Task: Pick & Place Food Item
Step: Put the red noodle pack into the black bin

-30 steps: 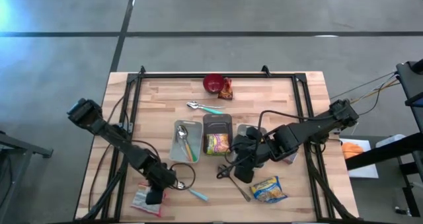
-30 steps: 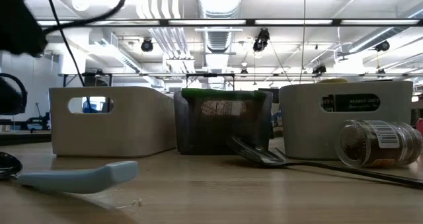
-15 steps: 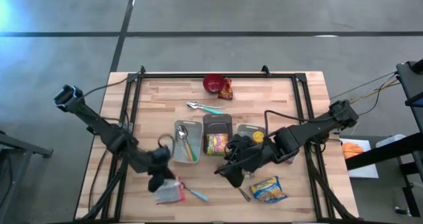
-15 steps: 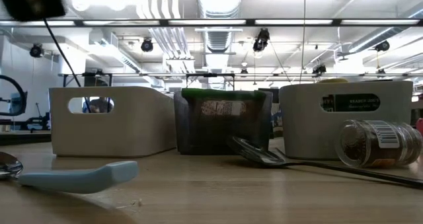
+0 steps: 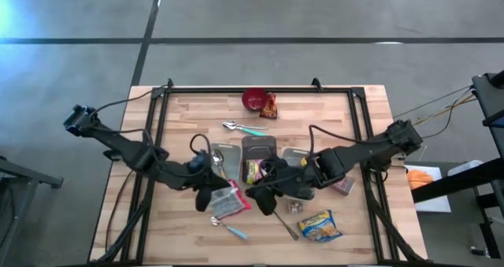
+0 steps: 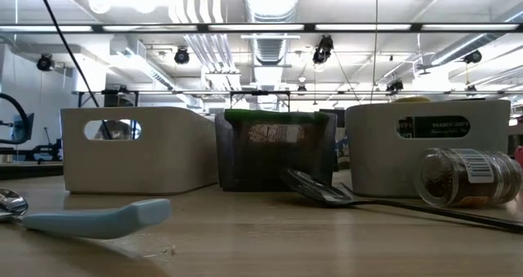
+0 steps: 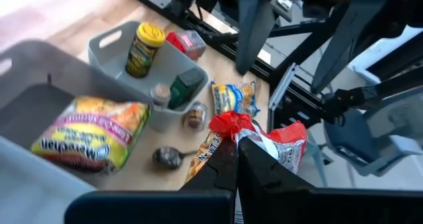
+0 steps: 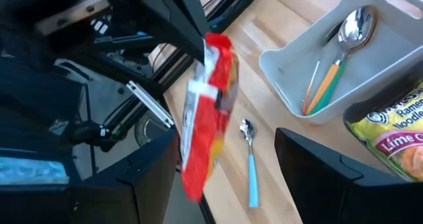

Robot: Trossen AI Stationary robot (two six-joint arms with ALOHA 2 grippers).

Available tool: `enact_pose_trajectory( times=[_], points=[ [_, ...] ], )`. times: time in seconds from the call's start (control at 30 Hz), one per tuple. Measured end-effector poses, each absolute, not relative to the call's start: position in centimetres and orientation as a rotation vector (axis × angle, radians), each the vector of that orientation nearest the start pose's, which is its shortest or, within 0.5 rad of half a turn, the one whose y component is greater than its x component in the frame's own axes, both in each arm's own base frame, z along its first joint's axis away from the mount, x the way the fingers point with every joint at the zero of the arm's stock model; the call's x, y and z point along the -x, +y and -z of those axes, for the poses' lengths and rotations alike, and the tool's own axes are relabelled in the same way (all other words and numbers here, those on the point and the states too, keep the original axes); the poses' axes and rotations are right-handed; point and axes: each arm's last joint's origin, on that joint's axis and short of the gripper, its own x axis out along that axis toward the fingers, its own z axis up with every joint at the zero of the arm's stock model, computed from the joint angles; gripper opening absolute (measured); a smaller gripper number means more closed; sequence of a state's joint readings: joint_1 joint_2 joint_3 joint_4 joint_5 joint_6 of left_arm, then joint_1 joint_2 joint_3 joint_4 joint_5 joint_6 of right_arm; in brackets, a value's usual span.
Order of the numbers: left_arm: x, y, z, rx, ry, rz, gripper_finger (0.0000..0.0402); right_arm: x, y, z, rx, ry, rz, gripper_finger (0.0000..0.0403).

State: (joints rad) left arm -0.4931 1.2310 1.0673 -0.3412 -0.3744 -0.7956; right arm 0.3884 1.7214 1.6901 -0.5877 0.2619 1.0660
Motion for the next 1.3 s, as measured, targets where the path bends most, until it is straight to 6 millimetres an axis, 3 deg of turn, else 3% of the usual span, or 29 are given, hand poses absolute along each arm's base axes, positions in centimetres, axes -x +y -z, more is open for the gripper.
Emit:
enact_pose_trajectory(
  times=[0.3,0.77,1.3],
  points=[
    [-26.1,-11.4,-34.1,0.492,0.44,-0.081,0.0,-36.1,13.3,-36.2,-0.841,0.574,0.21,0.0249],
    [-26.5,-10.6,-34.9,0.508,0.4,-0.078,0.0,-36.5,12.7,-36.5,-0.818,0.522,0.216,0.0243],
    [-26.6,-10.7,-35.1,0.523,0.381,-0.07,0.0,-36.6,12.5,-36.2,-0.744,0.535,0.198,0.0023]
  ],
)
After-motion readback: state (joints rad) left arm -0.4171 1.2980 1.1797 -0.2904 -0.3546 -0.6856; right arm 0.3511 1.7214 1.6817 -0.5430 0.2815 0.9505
